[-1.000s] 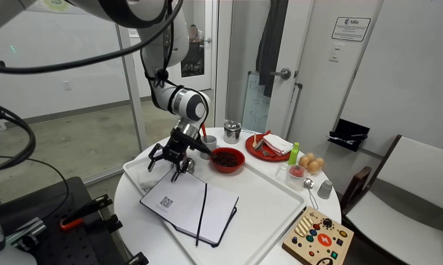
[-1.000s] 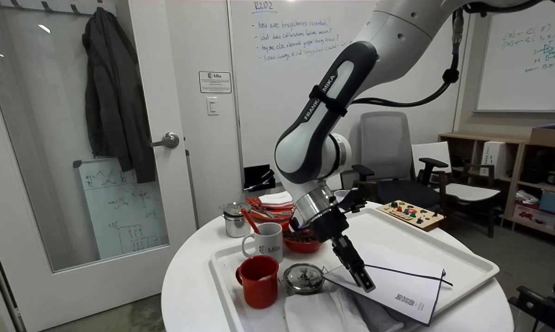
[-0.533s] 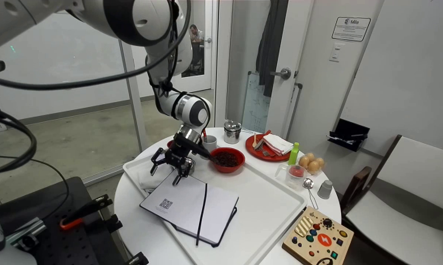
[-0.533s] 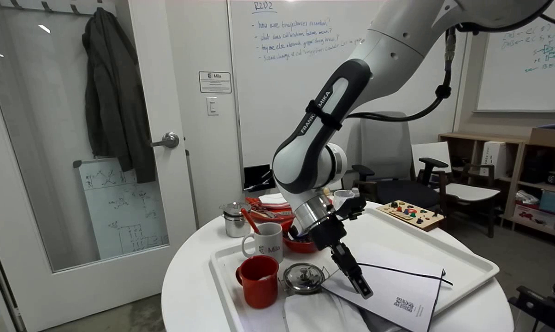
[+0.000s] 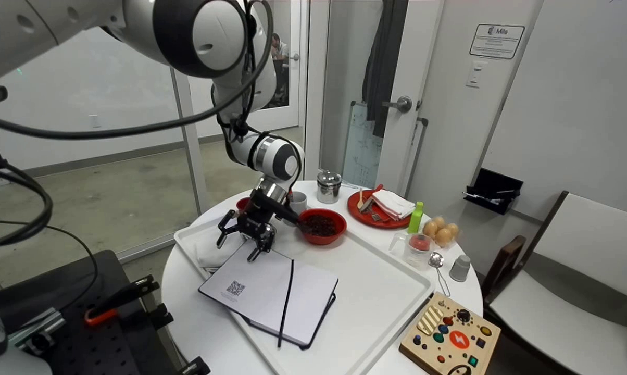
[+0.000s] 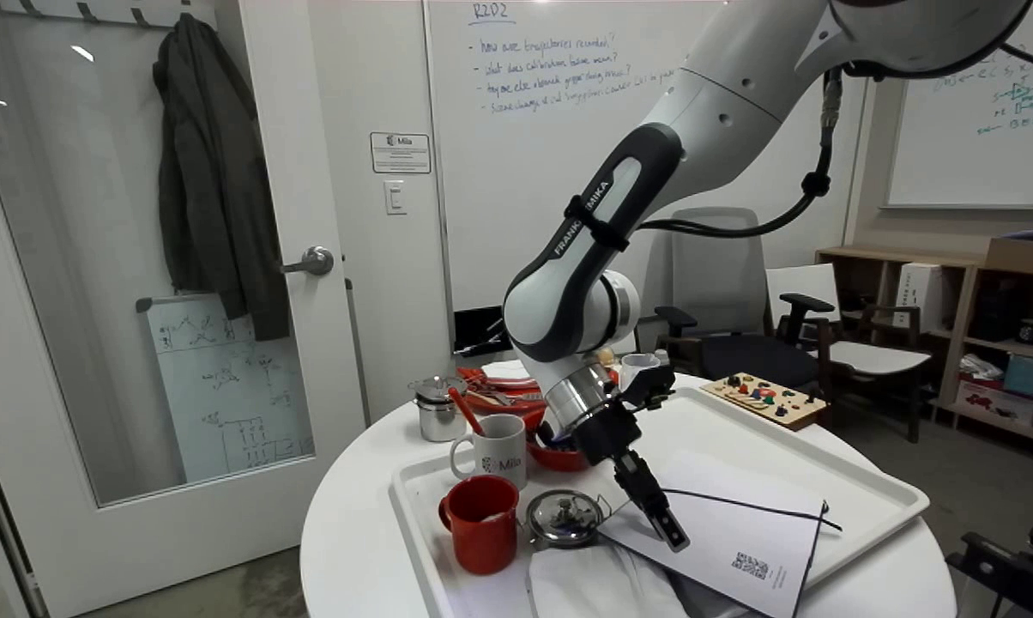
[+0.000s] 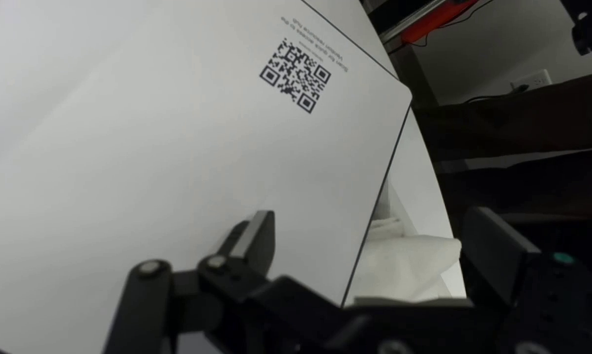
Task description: Open the blue book
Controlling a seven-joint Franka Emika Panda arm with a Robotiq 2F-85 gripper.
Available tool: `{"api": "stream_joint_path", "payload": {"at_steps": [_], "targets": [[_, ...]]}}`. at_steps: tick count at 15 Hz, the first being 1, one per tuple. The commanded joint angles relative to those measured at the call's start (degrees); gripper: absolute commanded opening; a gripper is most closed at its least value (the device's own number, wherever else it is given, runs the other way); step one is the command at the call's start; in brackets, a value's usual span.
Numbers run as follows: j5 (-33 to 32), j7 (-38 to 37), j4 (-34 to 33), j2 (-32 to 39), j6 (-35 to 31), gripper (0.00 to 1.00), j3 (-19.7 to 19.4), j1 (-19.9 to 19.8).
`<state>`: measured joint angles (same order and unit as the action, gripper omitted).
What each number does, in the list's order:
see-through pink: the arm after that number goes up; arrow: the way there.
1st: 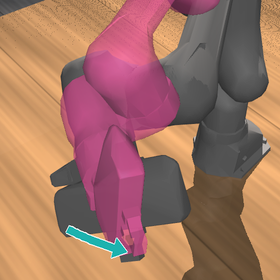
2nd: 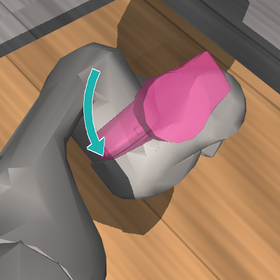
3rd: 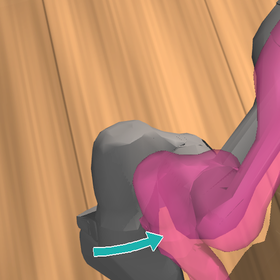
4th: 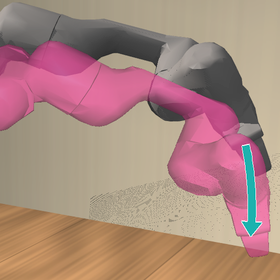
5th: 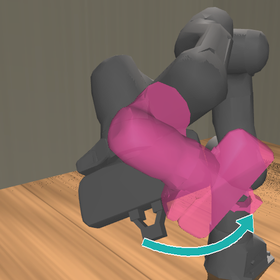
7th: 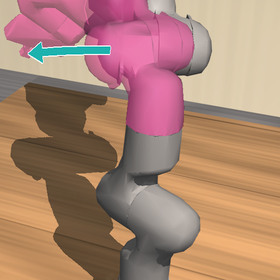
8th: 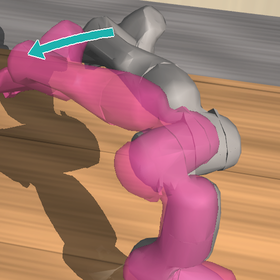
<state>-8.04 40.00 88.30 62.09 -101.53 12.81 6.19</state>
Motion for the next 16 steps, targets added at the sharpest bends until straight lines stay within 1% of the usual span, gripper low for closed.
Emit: {"api": "stream_joint_path", "payload": {"at_steps": [1, 5, 10, 14, 15, 16], "targets": [[-0.59, 1.17, -2.93, 0.73, 4.08, 1.0, -0.4, -0.25], [-1.27, 2.51, -1.99, -1.67, 7.17, 1.0, -0.84, -1.1], [-1.65, 1.32, -1.14, -4.02, 4.71, 1.0, -2.0, -2.25], [-1.31, 1.5, -2.2, -4.77, 4.83, 1.0, -3.18, -3.68], [-0.83, 0.84, -2.46, -3.7, 4.87, 1.0, -2.75, -3.09], [-0.79, 0.86, -2.54, -3.77, 4.87, 1.0, -2.86, -3.4]]}}
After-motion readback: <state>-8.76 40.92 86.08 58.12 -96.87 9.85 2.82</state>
